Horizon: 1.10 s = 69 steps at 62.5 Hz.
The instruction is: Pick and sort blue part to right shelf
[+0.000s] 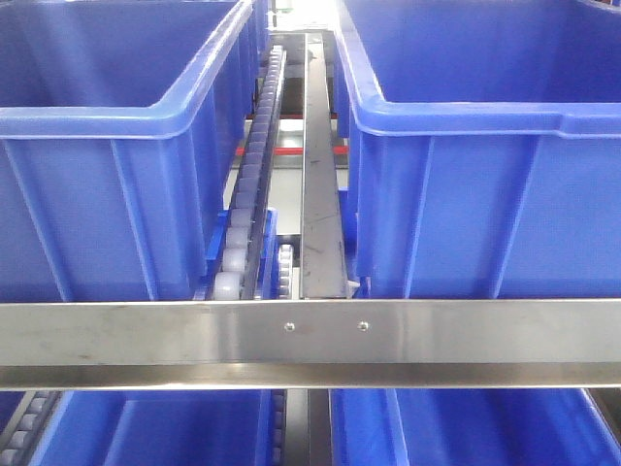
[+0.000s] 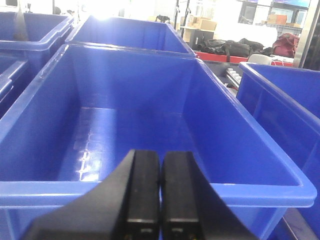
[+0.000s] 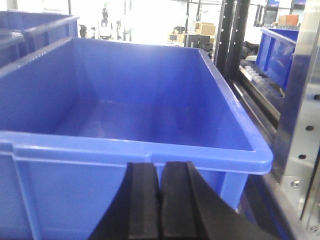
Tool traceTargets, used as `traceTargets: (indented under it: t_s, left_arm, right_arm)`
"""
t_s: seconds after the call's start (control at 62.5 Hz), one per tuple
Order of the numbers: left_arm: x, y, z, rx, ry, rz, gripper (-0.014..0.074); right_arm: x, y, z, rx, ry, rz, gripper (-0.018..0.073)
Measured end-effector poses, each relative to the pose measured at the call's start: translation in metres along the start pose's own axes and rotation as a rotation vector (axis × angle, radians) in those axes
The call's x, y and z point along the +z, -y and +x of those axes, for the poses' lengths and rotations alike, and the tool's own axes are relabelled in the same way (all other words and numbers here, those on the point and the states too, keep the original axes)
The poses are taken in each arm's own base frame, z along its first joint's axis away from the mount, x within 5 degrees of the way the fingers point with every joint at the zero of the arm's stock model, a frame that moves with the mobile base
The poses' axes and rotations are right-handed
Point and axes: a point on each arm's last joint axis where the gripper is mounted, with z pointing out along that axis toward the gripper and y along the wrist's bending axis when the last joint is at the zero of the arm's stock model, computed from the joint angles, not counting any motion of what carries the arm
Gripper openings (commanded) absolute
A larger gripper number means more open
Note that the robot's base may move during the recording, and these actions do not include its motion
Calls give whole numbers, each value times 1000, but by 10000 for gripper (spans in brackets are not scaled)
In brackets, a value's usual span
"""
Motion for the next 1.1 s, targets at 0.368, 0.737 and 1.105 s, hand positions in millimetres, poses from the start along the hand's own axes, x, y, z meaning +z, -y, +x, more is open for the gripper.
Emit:
traceTargets:
  t_s: [0.368,0.737,1.105]
  left_arm:
    - [0,0,0,0,0,0,134]
    - [0,0,0,0,0,0,134]
    - [-12,-12,47,155,12,-100,134]
  right_arm:
    - [0,0,0,17,0,0,57]
    - [0,0,0,17,0,0,57]
    - [0,0,0,17,0,0,57]
